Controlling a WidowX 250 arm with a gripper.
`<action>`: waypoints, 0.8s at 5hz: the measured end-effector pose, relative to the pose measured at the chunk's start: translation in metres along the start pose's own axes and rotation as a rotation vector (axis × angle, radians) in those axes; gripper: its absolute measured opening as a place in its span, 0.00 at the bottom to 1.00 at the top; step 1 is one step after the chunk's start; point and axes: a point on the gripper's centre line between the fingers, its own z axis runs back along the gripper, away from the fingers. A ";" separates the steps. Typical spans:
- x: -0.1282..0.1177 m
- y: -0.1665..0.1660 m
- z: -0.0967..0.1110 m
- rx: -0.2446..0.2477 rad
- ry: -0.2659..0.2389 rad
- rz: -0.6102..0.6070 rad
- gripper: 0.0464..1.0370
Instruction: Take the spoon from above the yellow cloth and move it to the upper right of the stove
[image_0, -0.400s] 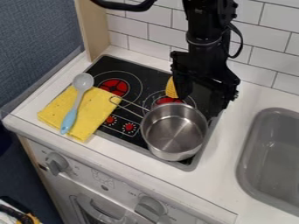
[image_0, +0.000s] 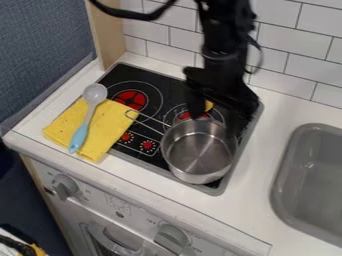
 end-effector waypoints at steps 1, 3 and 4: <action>-0.011 0.029 0.018 0.053 -0.031 0.059 0.96; -0.069 0.107 0.031 0.214 0.016 0.278 0.96; -0.098 0.138 0.025 0.209 0.025 0.405 0.96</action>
